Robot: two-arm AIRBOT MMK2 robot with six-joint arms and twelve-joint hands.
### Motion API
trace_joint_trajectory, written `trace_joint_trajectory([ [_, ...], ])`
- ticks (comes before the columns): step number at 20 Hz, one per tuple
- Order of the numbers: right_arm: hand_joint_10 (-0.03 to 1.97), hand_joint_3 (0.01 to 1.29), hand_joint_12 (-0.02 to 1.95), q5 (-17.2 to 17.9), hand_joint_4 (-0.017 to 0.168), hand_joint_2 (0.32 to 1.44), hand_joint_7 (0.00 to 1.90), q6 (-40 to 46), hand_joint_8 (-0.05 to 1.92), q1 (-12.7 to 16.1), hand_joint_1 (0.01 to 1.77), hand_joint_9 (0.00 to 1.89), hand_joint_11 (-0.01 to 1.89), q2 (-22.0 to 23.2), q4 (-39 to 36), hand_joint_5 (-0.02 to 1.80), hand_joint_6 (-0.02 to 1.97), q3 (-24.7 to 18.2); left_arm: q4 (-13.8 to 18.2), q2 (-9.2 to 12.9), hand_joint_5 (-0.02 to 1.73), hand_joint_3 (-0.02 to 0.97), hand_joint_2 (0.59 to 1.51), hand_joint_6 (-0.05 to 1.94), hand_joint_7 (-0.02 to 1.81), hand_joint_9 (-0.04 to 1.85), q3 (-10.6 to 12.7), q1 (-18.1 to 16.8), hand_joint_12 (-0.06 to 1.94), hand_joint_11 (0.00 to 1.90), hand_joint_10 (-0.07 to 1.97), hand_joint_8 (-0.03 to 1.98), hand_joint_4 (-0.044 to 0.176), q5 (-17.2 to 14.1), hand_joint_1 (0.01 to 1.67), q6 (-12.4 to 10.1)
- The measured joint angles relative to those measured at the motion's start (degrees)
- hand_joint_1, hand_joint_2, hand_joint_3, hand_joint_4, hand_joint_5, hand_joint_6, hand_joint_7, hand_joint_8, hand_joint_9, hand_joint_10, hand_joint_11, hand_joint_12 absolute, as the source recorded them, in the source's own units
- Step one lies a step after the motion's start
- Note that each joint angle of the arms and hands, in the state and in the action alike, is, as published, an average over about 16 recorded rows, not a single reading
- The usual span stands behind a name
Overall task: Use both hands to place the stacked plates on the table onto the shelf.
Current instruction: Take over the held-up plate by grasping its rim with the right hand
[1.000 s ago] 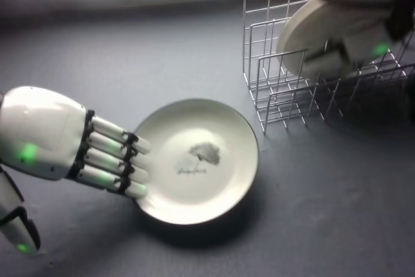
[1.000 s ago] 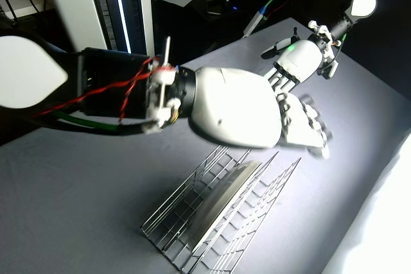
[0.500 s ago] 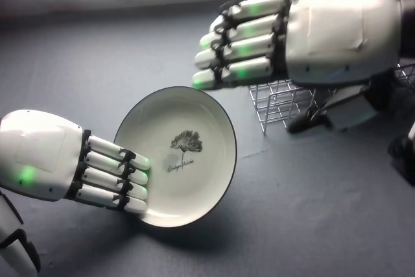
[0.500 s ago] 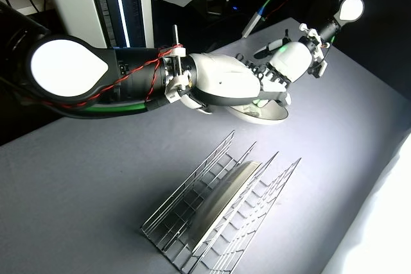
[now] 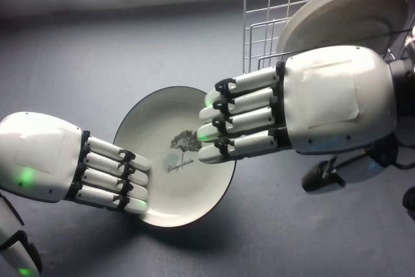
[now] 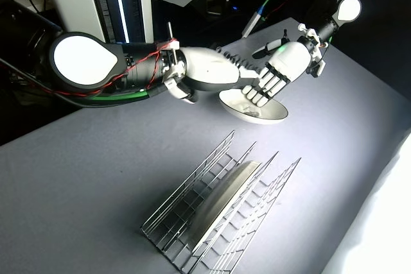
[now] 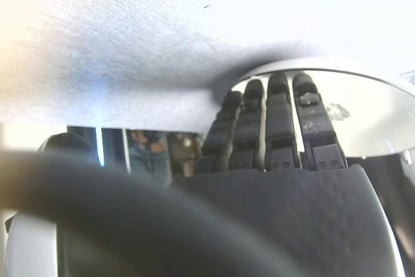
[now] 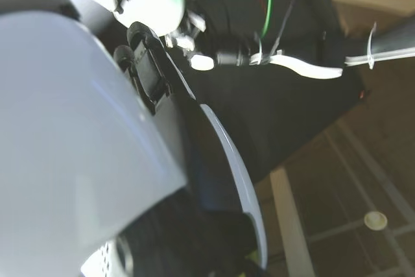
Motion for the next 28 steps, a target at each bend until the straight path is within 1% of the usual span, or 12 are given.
trace_joint_trajectory([
  [4,-0.01,0.01,0.34,-1.0,0.004,1.0,0.09,-0.2,0.02,-1.5,0.95,0.11,0.02,-1.6,-1.1,0.12,0.01,0.8,-0.2,0.0,-0.01,0.008,1.014,-0.03,0.02,0.02,0.0,0.1,-0.03,0.02,0.01,0.01,-0.012,0.0,0.01,0.1],
  [8,-0.01,0.01,0.25,-2.2,0.004,0.99,0.06,-0.5,0.02,-2.5,0.95,0.08,0.02,-4.3,-1.6,0.08,0.01,2.7,-0.4,0.0,-0.01,0.008,1.014,-0.03,0.02,0.02,0.1,0.2,-0.03,0.02,0.01,0.01,-0.012,-0.1,0.01,0.1],
  [16,-0.01,0.01,0.06,-4.1,0.004,0.96,0.01,-1.4,0.01,-3.5,0.96,0.02,0.02,-12.0,-1.8,0.02,0.01,9.3,-0.7,0.0,-0.01,0.007,1.016,-0.03,0.02,0.02,0.1,0.4,-0.02,0.02,0.01,0.01,-0.012,-0.1,0.01,0.1],
  [22,-0.01,0.01,0.02,-4.7,0.004,0.95,0.01,-2.0,0.02,-3.7,0.96,0.01,0.01,-17.1,-1.9,0.01,0.01,14.2,-1.0,0.0,-0.02,0.007,1.017,-0.03,0.02,0.02,0.1,0.5,-0.02,0.02,0.01,0.01,-0.012,-0.2,0.01,0.1],
  [26,-0.01,0.01,0.01,-5.1,0.004,0.93,0.01,-2.5,0.02,-3.7,0.96,0.01,0.01,-19.4,-1.8,0.02,0.01,16.6,-1.1,0.0,-0.02,0.007,1.014,-0.03,0.02,0.02,0.2,0.6,-0.02,0.02,0.01,0.01,-0.012,-0.2,0.01,0.1],
  [28,-0.01,0.01,0.05,-5.3,0.004,0.93,0.02,-2.8,0.02,-3.6,0.96,0.02,0.01,-20.2,-1.7,0.02,0.01,17.4,-1.1,0.0,-0.02,0.007,1.012,-0.03,0.02,0.02,0.2,0.6,-0.02,0.02,0.01,0.01,-0.012,-0.3,0.01,0.1],
])
